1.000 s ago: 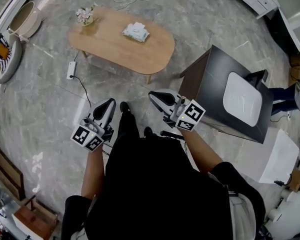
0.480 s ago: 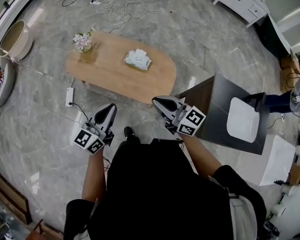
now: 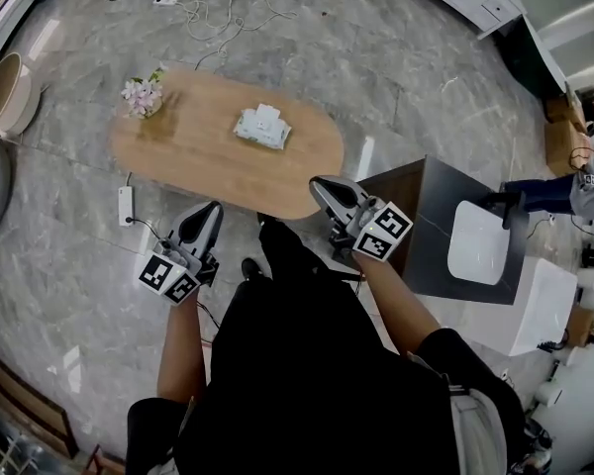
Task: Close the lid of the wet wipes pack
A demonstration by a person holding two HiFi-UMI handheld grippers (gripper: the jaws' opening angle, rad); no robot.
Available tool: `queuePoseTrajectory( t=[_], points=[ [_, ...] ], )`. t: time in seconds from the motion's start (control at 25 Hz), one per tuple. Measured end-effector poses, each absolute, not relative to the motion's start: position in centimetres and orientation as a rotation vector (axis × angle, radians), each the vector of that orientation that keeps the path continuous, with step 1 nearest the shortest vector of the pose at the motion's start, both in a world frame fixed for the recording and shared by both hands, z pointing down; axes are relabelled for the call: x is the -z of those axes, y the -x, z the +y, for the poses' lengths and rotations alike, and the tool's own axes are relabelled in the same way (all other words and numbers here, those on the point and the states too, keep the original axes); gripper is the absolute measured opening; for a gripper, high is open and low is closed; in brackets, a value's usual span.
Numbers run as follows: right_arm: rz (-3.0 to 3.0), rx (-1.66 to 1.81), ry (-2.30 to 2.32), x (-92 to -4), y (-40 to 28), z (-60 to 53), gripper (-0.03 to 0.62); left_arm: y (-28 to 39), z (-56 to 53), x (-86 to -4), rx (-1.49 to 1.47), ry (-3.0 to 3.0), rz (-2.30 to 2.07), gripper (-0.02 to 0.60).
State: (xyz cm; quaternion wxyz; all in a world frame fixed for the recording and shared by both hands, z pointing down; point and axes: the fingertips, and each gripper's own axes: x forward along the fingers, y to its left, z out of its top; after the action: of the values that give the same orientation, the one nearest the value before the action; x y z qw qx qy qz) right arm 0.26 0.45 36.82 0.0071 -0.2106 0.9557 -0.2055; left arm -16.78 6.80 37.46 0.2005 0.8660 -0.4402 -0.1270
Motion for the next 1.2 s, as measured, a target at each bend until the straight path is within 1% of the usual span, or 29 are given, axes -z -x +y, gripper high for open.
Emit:
queuePoseTrajectory(
  t=[0.28, 0.64, 0.96, 1.2],
  points=[
    [2.976, 0.773, 0.647, -41.7, 0.1, -9.4, 0.012, 17.0, -1.3, -41.2, 0.248, -2.352, -1.239, 0.017],
    [2.961, 0.923, 0.626, -49.4, -0.4, -23.3, 0.012, 18.2, -10.5, -47.1, 0.184, -2.200, -1.277, 0.017],
    [2.924, 1.134, 0.708, -59.8, -0.1, -30.6, 0.012, 19.9, -14.7, -53.9, 0.119, -2.113, -1.263, 0.017],
    [2.896, 1.240, 0.727, -66.4, 0.5, -33.9, 0.012, 19.7, -17.8, -60.3, 0.094, -2.097, -1.189, 0.017]
  ],
)
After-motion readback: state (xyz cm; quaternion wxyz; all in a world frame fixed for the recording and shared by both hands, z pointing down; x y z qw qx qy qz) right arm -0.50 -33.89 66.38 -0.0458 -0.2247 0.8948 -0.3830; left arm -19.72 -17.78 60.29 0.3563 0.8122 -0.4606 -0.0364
